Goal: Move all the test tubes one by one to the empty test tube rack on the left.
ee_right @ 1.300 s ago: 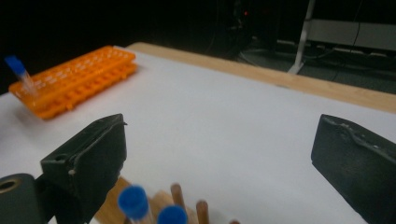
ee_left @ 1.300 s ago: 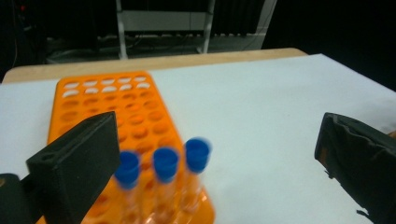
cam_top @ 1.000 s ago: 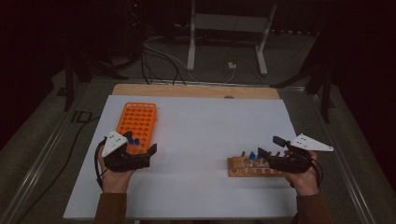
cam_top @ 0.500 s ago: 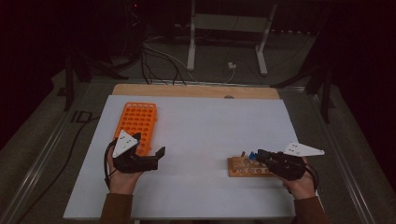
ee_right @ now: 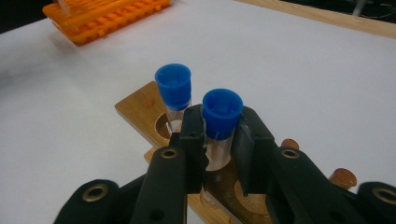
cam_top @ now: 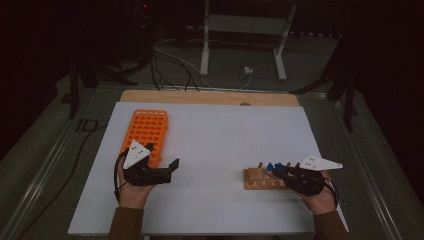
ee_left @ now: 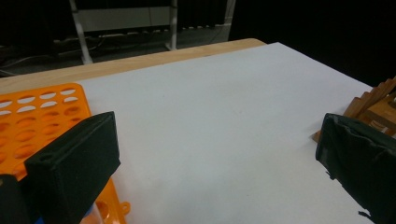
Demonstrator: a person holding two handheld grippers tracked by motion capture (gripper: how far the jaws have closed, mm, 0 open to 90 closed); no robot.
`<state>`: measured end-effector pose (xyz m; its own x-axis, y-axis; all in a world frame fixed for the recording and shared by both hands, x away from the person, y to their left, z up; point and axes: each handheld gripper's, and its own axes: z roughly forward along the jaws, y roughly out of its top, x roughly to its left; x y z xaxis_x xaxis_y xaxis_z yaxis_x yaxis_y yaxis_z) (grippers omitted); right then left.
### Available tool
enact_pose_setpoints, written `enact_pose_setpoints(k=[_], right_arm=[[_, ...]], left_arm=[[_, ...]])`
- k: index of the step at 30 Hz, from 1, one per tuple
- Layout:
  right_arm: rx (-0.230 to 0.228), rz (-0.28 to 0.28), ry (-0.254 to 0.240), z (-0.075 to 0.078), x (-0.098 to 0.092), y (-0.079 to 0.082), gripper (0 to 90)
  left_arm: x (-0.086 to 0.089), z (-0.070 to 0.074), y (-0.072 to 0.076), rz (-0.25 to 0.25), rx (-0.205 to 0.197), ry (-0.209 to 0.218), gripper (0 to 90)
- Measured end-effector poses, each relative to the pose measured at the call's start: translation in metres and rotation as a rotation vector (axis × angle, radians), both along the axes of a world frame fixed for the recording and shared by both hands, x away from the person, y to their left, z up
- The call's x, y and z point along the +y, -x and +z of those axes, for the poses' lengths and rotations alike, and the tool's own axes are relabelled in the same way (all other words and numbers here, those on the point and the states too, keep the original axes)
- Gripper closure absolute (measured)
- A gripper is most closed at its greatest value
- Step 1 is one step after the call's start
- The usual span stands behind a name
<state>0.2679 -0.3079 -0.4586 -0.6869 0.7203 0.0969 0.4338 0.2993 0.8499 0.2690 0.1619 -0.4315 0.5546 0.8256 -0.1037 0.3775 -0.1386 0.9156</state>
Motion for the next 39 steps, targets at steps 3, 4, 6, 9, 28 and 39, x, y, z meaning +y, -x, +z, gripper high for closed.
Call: enact_pose_setpoints(k=[3, 4, 6, 9, 28, 39], right_arm=[[-0.001, 0.0, 0.011, 0.001, 0.001, 0.001, 76.2], [0.0, 0.0, 0.015, 0.001, 0.001, 0.001, 76.3], [0.003, 0.0, 0.023, 0.002, 0.002, 0.0, 76.5], [0.001, -0.001, 0.022, 0.006, 0.002, 0.0, 76.5], [-0.064, -0.017, -0.083, 0.058, -0.013, -0.001, 76.7], [-0.125, -0.038, -0.086, 0.079, 0.0, -0.013, 76.6]], left_arm=[[-0.001, 0.0, 0.0, -0.004, 0.001, 0.001, 0.3], [-0.001, 0.0, 0.0, -0.005, 0.002, 0.001, 0.3], [-0.001, -0.001, 0.0, -0.007, 0.004, -0.001, 0.3], [-0.001, -0.001, -0.001, -0.008, 0.007, 0.0, 0.3], [-0.002, -0.003, -0.002, -0.008, 0.008, 0.012, 0.4], [-0.015, -0.002, -0.003, -0.04, 0.003, 0.001, 0.4]])
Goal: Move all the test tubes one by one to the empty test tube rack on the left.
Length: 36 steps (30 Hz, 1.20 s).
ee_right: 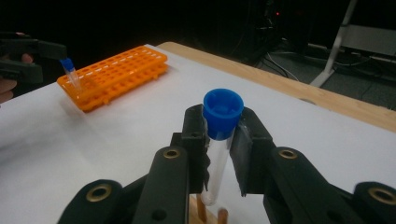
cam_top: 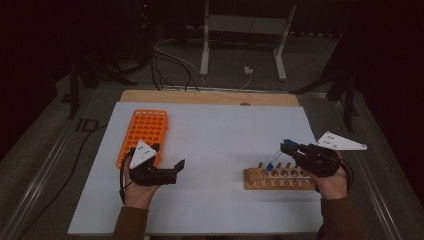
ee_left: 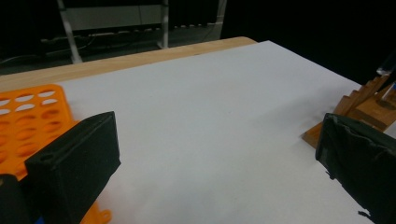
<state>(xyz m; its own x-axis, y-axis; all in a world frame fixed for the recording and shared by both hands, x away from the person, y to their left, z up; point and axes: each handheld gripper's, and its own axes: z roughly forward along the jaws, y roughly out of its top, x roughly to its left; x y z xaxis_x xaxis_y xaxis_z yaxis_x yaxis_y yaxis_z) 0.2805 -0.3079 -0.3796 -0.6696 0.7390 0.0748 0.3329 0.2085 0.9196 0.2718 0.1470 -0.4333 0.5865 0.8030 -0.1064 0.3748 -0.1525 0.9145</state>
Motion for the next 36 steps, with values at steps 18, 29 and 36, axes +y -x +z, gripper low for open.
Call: enact_pose_setpoints(k=[18, 29, 36], right_arm=[[0.025, 0.083, 0.0, -0.006, 0.066, -0.01, 76.4], [0.05, 0.132, 0.012, -0.013, 0.091, -0.011, 76.4], [0.061, 0.164, 0.02, -0.017, 0.106, -0.012, 76.3]], left_arm=[[-0.051, 0.003, -0.008, -0.131, 0.011, -0.033, 4.2], [-0.081, 0.002, -0.012, -0.215, 0.012, -0.04, 20.4], [-0.1, 0.001, -0.012, -0.255, 0.009, -0.057, 30.3]])
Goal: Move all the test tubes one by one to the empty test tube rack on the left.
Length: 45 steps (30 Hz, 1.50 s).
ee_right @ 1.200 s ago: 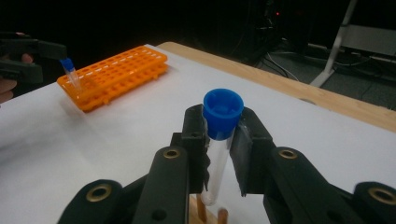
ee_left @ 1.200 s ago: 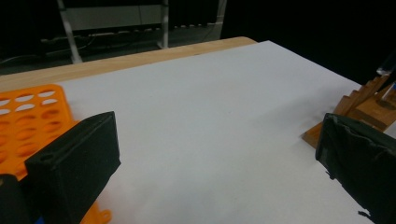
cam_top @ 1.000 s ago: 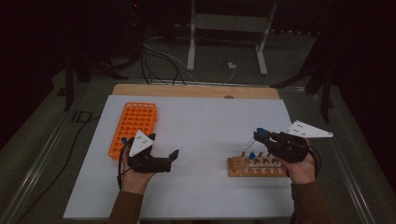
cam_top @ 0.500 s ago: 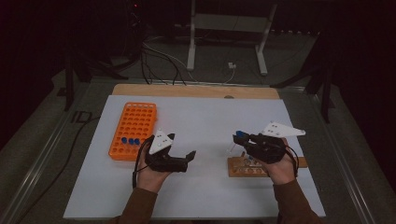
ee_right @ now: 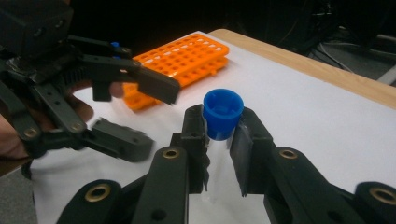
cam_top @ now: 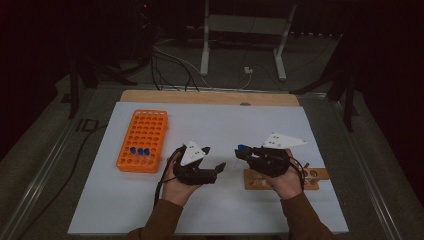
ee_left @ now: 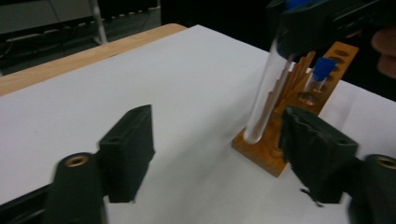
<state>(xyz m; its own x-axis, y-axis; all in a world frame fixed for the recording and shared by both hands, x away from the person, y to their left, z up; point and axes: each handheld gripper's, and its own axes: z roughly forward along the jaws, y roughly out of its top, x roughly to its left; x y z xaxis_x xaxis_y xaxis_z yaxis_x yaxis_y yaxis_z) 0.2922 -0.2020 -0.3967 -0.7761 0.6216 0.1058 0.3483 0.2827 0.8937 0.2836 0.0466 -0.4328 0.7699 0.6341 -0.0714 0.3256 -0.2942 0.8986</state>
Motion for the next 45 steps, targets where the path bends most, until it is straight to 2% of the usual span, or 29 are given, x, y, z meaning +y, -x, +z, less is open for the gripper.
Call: enact_pose_setpoints(k=[3, 8, 14, 21, 25, 29, 33, 45], right_arm=[[0.006, 0.011, 0.003, -0.003, 0.006, 0.0, 76.3], [0.013, 0.029, 0.001, -0.004, 0.014, 0.002, 76.3], [0.021, 0.04, 0.001, -0.006, 0.018, 0.002, 76.3], [0.024, 0.05, 0.001, -0.007, 0.021, 0.002, 76.3], [0.031, 0.052, -0.004, -0.008, 0.021, 0.002, 75.2], [0.024, 0.041, -0.033, -0.007, 0.017, 0.002, 53.9], [0.008, 0.009, -0.045, -0.006, 0.009, 0.001, 37.6], [-0.042, -0.125, -0.032, -0.004, -0.021, 0.002, 4.2]], left_arm=[[-0.009, -0.001, 0.001, -0.017, -0.008, -0.011, 35.7], [-0.019, -0.002, 0.001, -0.074, -0.003, -0.005, 50.6], [-0.02, -0.002, 0.002, -0.092, -0.015, -0.011, 65.4], [-0.019, -0.002, 0.003, -0.105, -0.028, -0.008, 75.3], [-0.018, -0.002, 0.003, -0.112, -0.026, -0.004, 76.8], [-0.015, -0.003, 0.003, -0.098, -0.024, -0.008, 76.9], [-0.009, -0.005, 0.001, -0.071, -0.014, -0.005, 76.9], [0.02, -0.006, 0.003, 0.001, -0.005, -0.005, 76.9]])
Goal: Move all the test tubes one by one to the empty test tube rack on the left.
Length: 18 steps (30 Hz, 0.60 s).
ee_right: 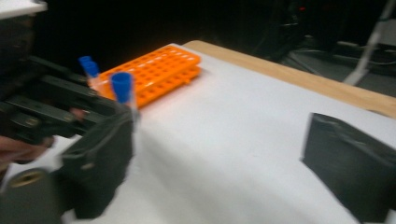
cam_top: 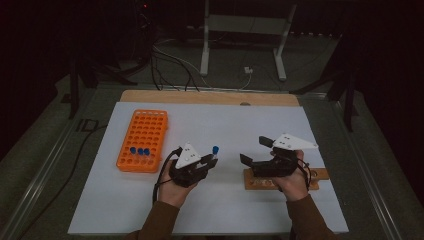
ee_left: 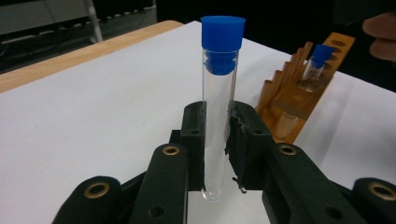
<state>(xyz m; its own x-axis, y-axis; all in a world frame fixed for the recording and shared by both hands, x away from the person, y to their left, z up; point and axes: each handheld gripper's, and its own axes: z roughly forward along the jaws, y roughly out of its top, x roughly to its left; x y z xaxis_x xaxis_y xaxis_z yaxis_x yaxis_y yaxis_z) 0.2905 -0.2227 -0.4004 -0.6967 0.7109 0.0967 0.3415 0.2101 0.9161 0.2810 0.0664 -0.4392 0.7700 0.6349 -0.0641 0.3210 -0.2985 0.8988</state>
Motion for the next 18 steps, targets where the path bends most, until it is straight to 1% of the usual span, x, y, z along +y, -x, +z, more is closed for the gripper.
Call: enact_pose_setpoints(k=[7, 9, 13, 18], right_arm=[[-0.016, -0.05, 0.01, 0.0, -0.015, -0.001, 1.6], [-0.015, -0.066, 0.016, 0.0, -0.02, -0.001, 0.1], [-0.012, -0.095, 0.015, -0.001, -0.029, -0.001, 0.1], [-0.006, -0.122, 0.011, -0.004, -0.042, -0.001, 0.1]], left_arm=[[0.028, 0.001, 0.003, 0.057, -0.001, 0.02, 76.9], [0.035, 0.001, 0.004, 0.074, -0.001, 0.026, 76.9], [0.053, 0.002, 0.007, 0.109, -0.007, 0.037, 76.9], [0.073, 0.002, 0.011, 0.148, -0.015, 0.039, 76.9]])
